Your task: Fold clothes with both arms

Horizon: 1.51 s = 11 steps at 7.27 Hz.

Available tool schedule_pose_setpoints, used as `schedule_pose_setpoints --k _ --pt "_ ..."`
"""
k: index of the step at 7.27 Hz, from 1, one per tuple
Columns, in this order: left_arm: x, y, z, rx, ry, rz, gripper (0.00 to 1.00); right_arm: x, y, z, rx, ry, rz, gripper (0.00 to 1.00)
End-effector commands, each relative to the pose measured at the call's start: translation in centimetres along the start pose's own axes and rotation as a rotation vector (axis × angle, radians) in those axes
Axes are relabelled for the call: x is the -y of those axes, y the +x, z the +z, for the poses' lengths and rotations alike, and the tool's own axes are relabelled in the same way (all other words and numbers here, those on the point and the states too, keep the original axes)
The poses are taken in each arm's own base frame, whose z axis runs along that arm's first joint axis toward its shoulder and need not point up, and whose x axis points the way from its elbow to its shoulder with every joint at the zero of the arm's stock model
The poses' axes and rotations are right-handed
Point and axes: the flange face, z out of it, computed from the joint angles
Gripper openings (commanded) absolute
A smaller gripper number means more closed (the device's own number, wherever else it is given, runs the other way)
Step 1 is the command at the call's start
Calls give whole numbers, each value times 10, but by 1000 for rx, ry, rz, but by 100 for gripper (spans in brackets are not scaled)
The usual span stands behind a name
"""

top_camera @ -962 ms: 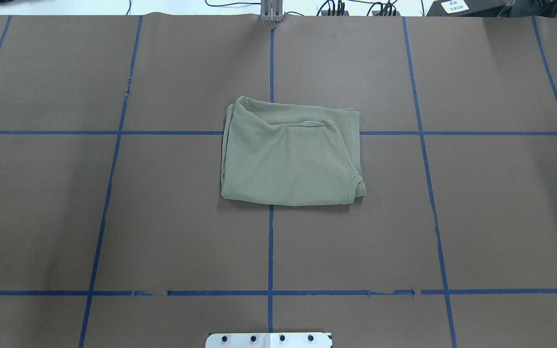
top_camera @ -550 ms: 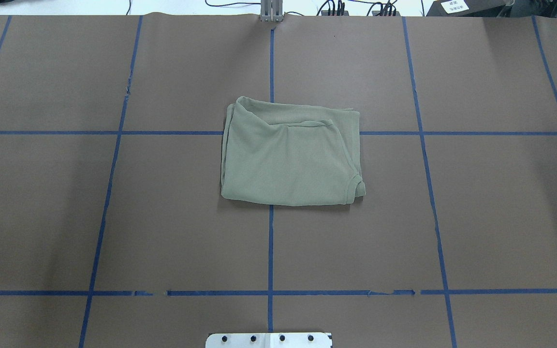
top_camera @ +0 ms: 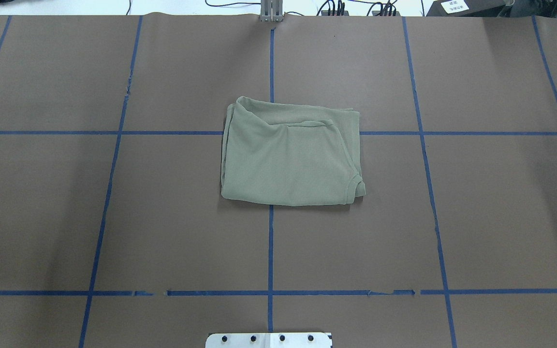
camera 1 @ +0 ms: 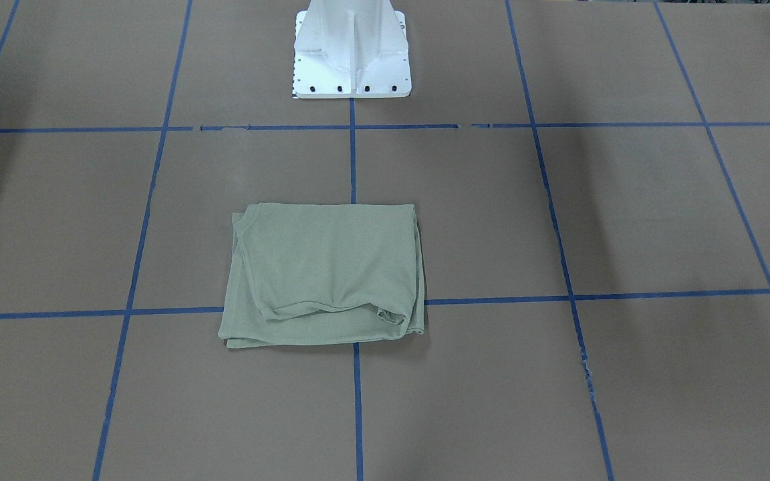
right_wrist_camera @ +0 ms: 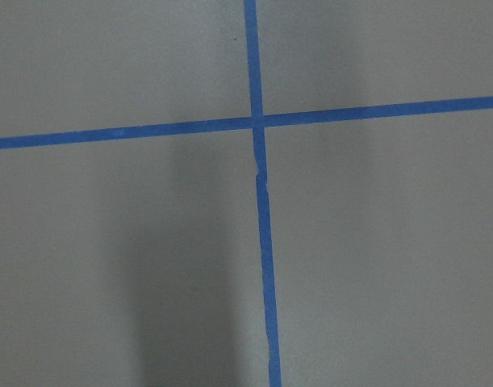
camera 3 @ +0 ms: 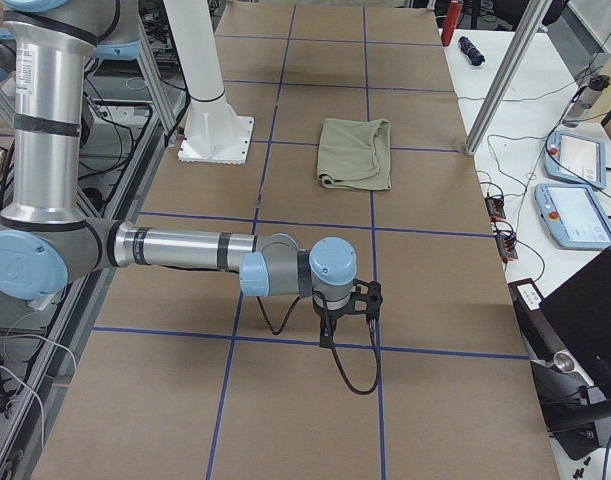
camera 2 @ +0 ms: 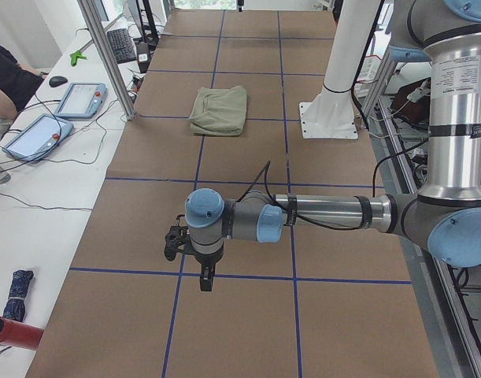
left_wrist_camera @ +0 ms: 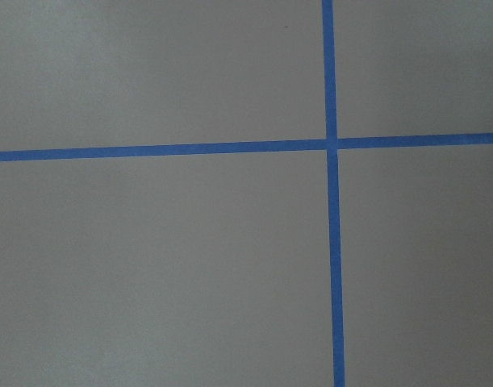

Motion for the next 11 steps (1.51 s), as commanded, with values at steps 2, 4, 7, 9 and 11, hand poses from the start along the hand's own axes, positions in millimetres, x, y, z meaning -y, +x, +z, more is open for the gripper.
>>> schedule_pose_setpoints --k 2,4,7,9,11 --pt "1 1 -1 0 1 1 100 -10 6 8 13 -23 -69 100" --pt "1 0 0 0 0 0 100 -13 9 9 14 -25 -61 100" --pt "0 0 1 0 -2 0 100 -16 11 11 23 -29 -56 100" --pt "1 0 1 -2 -1 1 100 -16 10 12 25 -30 -56 100" --pt "2 1 0 -2 0 2 100 -16 11 12 25 -29 -54 100"
